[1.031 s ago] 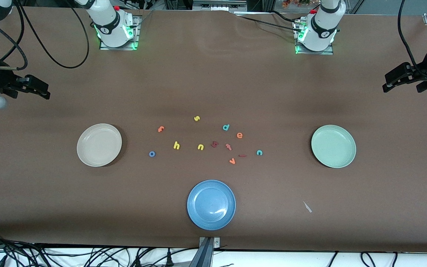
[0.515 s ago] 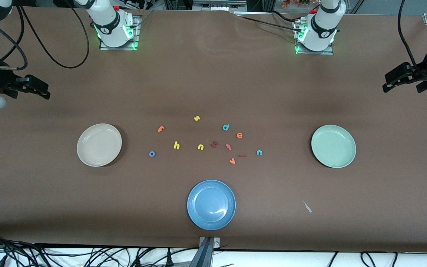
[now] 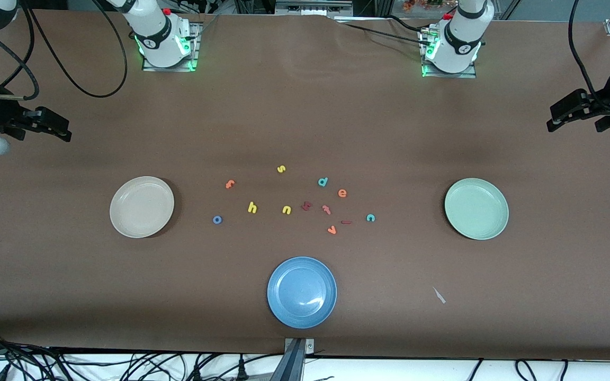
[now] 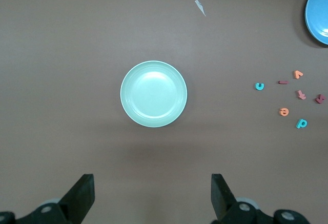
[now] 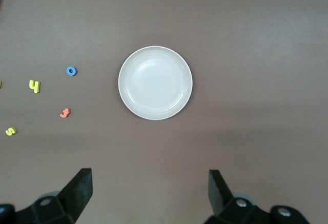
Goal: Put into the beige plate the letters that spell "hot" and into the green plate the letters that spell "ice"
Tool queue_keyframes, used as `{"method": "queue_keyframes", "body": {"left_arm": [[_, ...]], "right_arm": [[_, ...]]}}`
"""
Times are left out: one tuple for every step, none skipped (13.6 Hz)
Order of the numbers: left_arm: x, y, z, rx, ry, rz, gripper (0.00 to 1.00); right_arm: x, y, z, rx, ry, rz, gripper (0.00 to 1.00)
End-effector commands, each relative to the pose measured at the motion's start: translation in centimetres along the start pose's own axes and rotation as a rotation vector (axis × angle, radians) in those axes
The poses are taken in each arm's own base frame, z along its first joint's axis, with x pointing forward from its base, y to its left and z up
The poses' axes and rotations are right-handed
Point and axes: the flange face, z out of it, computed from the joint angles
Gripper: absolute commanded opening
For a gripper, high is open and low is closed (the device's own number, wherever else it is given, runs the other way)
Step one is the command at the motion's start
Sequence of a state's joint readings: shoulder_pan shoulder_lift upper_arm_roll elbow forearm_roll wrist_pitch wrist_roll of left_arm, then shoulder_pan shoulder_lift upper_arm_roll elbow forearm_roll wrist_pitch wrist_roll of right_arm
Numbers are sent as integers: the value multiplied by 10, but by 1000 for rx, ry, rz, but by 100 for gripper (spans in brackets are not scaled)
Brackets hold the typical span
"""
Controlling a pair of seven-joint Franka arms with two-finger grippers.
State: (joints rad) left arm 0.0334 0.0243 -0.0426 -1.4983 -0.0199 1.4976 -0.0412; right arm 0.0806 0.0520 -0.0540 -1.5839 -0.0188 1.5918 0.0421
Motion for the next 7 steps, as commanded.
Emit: {"method": "queue_keyframes", "body": {"left_arm": [[6, 3, 2, -36, -10, -4, 100], [7, 5, 3, -50, -11, -3, 100], [7, 5, 3, -66, -11, -3, 100], [7, 5, 5, -65, -16, -2, 100], [8, 5, 7, -63, -20, -2, 100], [8, 5, 8, -63, -22, 0, 100], [9, 7, 10, -63, -27, 2, 100]], "right_arm": [[-1, 2, -4, -10, 3, -5, 100], [-1, 2, -4, -10, 3, -5, 100], [-1, 2, -5, -10, 5, -3, 100], [-1, 2, -5, -10, 5, -5, 100], [-1, 2, -4, -8, 3, 0, 100], [-1, 2, -4, -8, 3, 0, 100], [-1, 2, -5, -8, 4, 0, 100]]}}
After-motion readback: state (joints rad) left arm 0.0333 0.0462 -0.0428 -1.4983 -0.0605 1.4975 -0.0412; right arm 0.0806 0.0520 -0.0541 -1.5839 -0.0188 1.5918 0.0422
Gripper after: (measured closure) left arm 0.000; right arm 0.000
